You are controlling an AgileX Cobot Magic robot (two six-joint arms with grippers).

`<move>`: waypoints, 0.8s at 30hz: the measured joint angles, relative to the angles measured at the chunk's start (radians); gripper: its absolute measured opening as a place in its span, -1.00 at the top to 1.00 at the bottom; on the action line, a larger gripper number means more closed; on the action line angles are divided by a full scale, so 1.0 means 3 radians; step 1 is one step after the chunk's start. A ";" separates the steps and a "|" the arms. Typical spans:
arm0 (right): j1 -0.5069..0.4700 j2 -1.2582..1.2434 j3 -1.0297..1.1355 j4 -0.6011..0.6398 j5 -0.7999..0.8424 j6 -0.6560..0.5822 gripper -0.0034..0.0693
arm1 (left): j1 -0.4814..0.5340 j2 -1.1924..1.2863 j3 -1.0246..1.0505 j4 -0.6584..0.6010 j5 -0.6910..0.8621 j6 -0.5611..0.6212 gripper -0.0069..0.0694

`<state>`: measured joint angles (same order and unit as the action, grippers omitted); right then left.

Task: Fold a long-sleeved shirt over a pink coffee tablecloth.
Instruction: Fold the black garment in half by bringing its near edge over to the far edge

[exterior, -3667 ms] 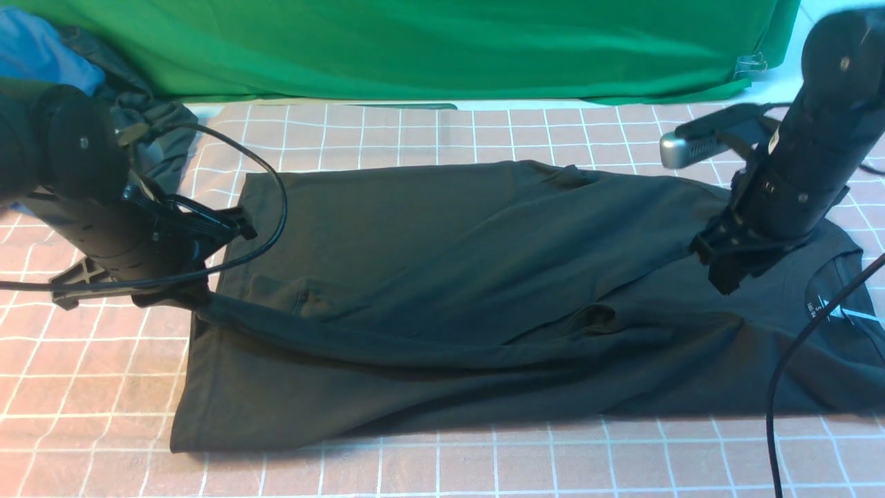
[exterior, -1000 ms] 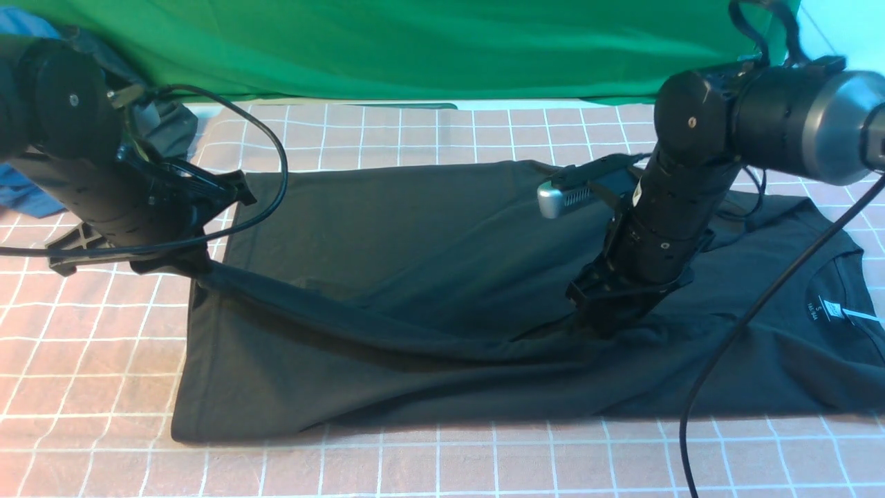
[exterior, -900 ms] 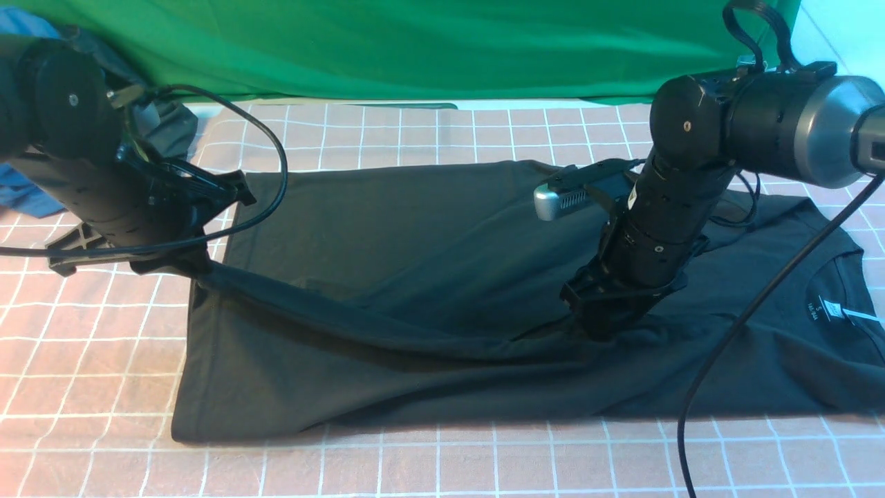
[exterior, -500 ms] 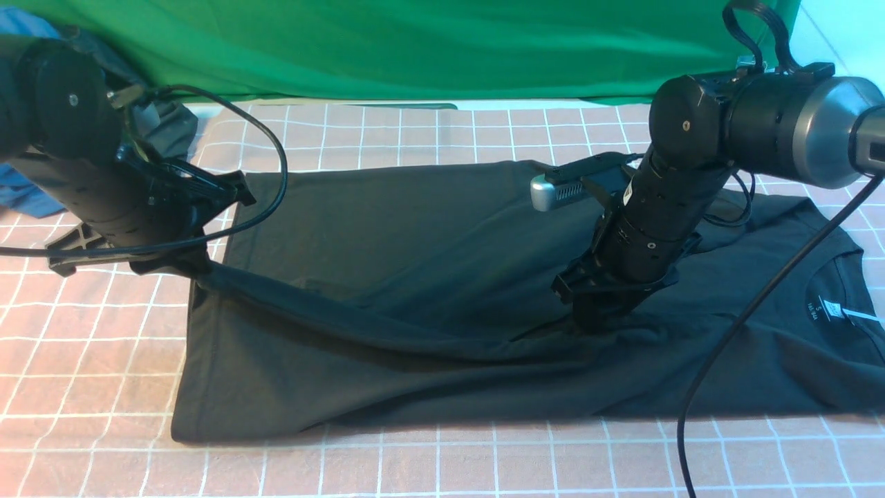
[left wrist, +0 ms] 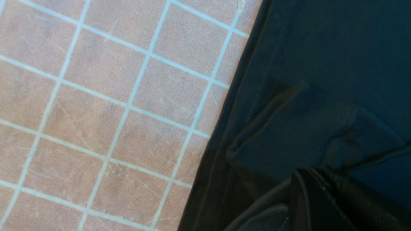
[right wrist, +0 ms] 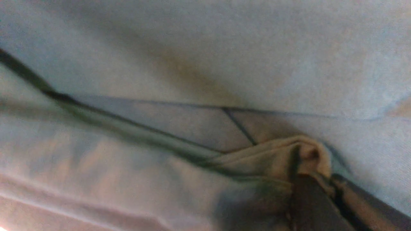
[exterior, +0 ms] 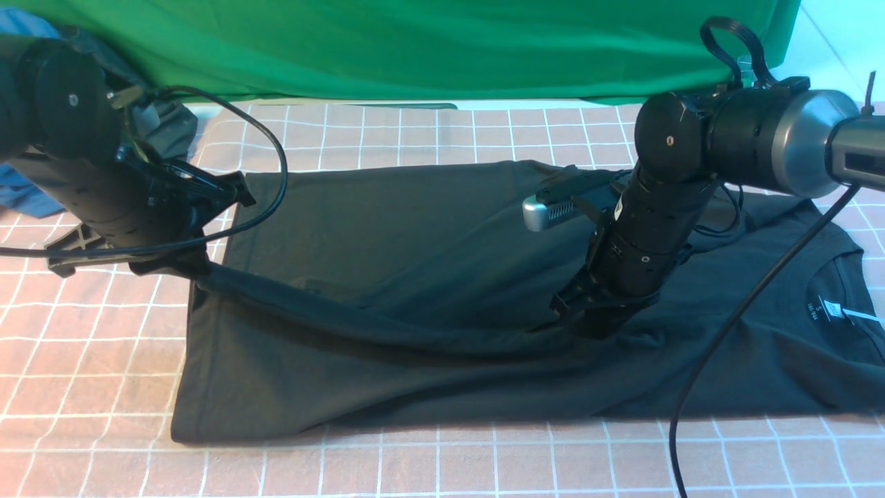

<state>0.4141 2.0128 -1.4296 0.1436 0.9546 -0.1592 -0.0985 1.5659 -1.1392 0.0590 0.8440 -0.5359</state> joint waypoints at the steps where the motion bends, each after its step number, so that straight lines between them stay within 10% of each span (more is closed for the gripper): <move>1: -0.0006 -0.0009 0.0000 -0.0008 0.0016 -0.0005 0.73 | 0.0000 0.0000 0.0000 0.0000 0.0000 0.0000 0.74; 24: -0.0366 -0.0453 -0.0334 -0.0037 0.0111 -0.0179 0.74 | 0.0000 0.0127 -0.0558 -0.0029 -0.0072 -0.0004 0.74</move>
<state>0.3042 1.8768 -1.5297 0.1325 0.9878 -0.2130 -0.0985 1.6040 -1.3067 0.0504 0.8224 -0.5371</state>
